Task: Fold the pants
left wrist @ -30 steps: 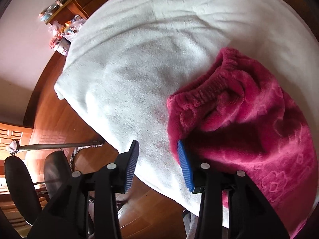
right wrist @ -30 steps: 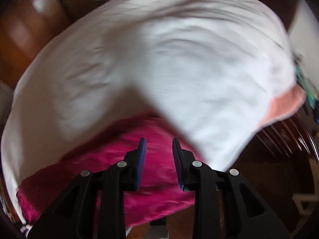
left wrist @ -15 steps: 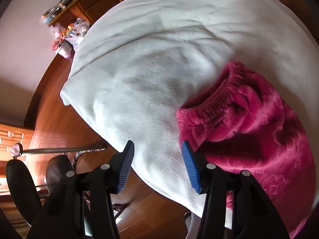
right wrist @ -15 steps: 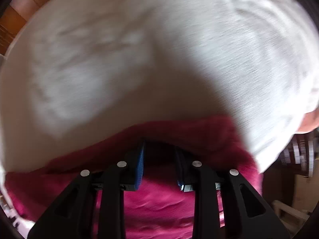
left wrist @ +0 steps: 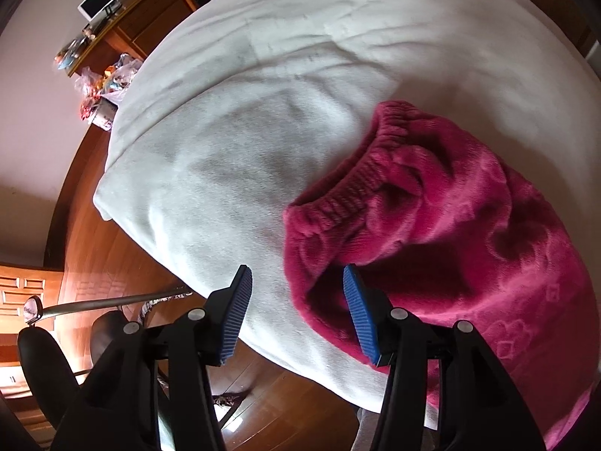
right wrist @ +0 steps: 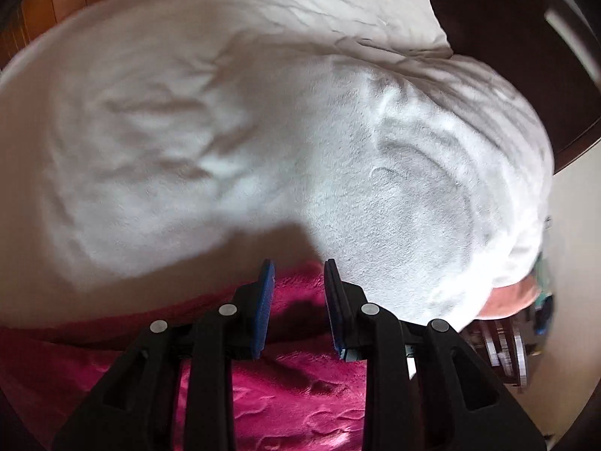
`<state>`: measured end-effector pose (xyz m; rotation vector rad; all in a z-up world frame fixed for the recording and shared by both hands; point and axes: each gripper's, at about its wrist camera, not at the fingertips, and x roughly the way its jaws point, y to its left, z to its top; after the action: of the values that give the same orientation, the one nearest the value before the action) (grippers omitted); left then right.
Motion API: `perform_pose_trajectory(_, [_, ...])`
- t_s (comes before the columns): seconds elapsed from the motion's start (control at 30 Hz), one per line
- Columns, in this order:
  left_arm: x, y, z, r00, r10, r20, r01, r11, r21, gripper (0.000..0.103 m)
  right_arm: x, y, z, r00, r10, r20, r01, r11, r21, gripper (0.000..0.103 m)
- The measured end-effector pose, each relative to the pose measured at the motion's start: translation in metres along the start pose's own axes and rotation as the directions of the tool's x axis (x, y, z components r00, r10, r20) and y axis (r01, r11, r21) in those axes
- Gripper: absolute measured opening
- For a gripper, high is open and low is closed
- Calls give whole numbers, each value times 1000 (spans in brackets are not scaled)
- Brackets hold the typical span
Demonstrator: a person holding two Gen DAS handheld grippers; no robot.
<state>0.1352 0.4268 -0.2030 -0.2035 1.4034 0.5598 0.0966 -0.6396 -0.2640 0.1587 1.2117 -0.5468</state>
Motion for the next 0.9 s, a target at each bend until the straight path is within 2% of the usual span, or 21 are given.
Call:
perform_pose_trajectory(0.13, [-4, -5, -7, 1000, -9, 3, 9, 1000, 6, 52, -13, -23, -7, 993, 116, -10, -116, 993, 17, 28])
perform_pose_trajectory(0.23, [-5, -7, -15, 1000, -12, 1, 11, 1000, 8, 52, -13, -22, -21, 984, 170, -45, -169, 985, 29, 29])
perform_pose_trajectory(0.3, [-6, -7, -22, 1000, -10, -2, 10, 1000, 4, 53, -12, -16, -37, 983, 171, -69, -169, 985, 21, 31])
perform_pose_trajectory(0.37, [-7, -7, -27, 1000, -8, -6, 8, 1000, 2, 53, -8, -17, -49, 983, 166, -83, -165, 986, 19, 43])
perform_pose_trajectory(0.5, [-10, -7, -39, 1000, 3, -11, -3, 1000, -1, 53, 10, -18, -59, 981, 162, -111, -160, 987, 25, 45])
perform_pose_trajectory(0.53, [-11, -8, -41, 1000, 5, -11, -5, 1000, -1, 53, 15, -18, -58, 978, 173, -115, -170, 985, 34, 44])
perform_pose_trajectory(0.6, [-13, -10, -45, 1000, 7, -10, -7, 1000, 1, 53, 18, -18, -58, 979, 171, -116, -168, 985, 29, 19])
perform_pose_trajectory(0.63, [-15, -11, -47, 1000, 7, -7, -7, 1000, 2, 53, 17, -17, -57, 978, 171, -116, -169, 985, 25, 13])
perform_pose_trajectory(0.73, [-20, -15, -53, 1000, -1, 5, 1, 1000, 10, 53, 2, -19, -55, 984, 163, -73, -163, 987, -6, 9])
perform_pose_trajectory(0.9, [-20, -20, -62, 1000, -6, 0, 6, 1000, 9, 53, -31, -33, -42, 983, 183, 29, -183, 983, 14, 9])
